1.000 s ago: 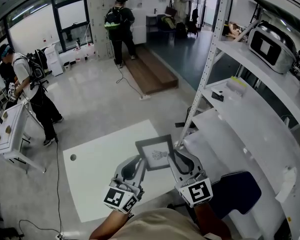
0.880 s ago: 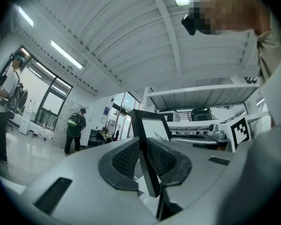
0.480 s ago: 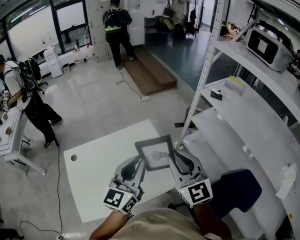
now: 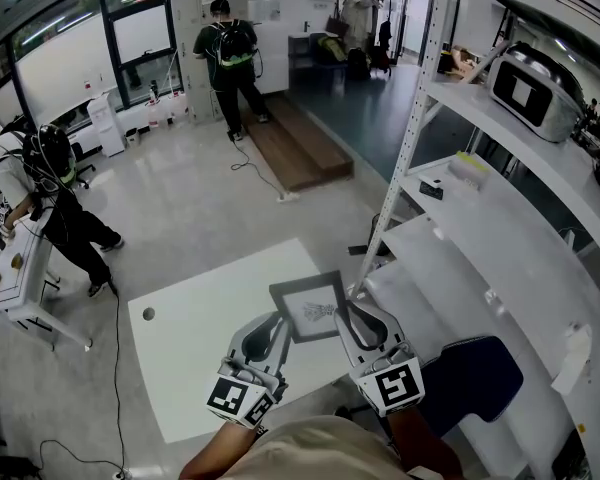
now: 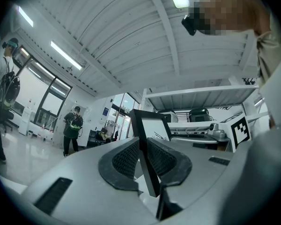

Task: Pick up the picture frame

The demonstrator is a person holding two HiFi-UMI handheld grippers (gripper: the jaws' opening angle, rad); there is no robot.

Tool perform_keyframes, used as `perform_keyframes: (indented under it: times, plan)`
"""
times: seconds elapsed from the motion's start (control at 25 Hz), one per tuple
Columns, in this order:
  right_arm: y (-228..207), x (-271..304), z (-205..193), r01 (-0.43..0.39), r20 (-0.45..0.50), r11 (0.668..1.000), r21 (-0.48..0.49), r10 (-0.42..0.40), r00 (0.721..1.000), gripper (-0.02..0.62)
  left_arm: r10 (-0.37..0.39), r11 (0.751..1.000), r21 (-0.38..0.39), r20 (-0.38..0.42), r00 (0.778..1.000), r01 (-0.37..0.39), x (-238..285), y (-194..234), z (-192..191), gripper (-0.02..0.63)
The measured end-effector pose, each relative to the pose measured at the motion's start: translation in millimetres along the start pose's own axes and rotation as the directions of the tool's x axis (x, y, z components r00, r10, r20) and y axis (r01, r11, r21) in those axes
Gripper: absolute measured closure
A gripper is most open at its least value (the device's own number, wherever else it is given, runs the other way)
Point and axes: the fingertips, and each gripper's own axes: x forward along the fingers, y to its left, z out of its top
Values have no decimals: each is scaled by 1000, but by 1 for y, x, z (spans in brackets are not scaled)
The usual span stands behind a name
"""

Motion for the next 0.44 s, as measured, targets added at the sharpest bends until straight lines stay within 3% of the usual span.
perform_keyframes:
  times: [0.44]
  plan:
    - [7, -10, -4, 0, -8, 1000, -2, 0, 1000, 511, 2, 1000, -5, -8, 1000, -2, -9, -6, -4, 551]
